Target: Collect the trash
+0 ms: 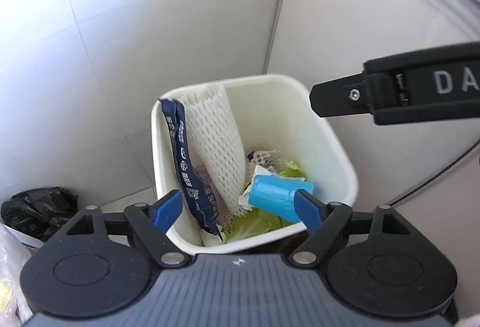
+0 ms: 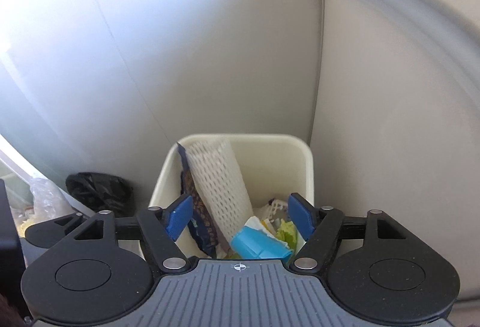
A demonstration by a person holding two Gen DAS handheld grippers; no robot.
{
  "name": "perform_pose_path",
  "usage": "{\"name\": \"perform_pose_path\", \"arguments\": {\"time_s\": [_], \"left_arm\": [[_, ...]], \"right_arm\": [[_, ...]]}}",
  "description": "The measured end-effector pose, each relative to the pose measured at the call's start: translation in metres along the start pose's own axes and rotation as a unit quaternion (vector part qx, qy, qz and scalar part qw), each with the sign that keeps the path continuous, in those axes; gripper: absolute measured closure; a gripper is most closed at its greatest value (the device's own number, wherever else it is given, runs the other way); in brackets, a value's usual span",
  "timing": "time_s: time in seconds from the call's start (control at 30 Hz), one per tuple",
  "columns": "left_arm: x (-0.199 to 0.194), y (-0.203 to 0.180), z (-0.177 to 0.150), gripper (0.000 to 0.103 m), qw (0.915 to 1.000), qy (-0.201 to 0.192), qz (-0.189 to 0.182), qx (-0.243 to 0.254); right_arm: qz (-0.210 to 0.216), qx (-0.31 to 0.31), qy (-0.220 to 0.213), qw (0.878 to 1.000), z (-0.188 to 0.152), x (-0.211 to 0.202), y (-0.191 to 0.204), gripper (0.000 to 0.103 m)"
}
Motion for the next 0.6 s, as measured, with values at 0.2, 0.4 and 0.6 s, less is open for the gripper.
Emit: {"name": "perform_pose_path", "arguments": {"time_s": [0.2,0.4,0.6], "left_arm": [[-0.051,-0.012,0.005,0.014,0.9996,-0.019,0.022,-0.008],[-0.108,-0.029,0.006,0.005,0.9985,-0.044,0.018,-0.027],[-0.159,-0.044,0.007,0.001,0.9962,-0.065,0.042,-0.04]], "right_arm": [[0.004,-0.013,-0.071,0.997,0.003,-0.077,0.011,0.028],[0.008,0.008,-0.136,0.991,0.001,-0.142,0.007,0.018],[-0.017,0.023,-0.208,0.978,-0.008,-0.217,-0.009,0.011]]}}
Point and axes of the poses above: each gripper's, at about its wrist camera, not at the fingertips, and x roughly the way its jaws point, y to its left, z to its top, the point moved 8 cm from there along x, roughly the way its jaws point, and after that the axes turned 13 degrees about x, right-handed, at the moved point
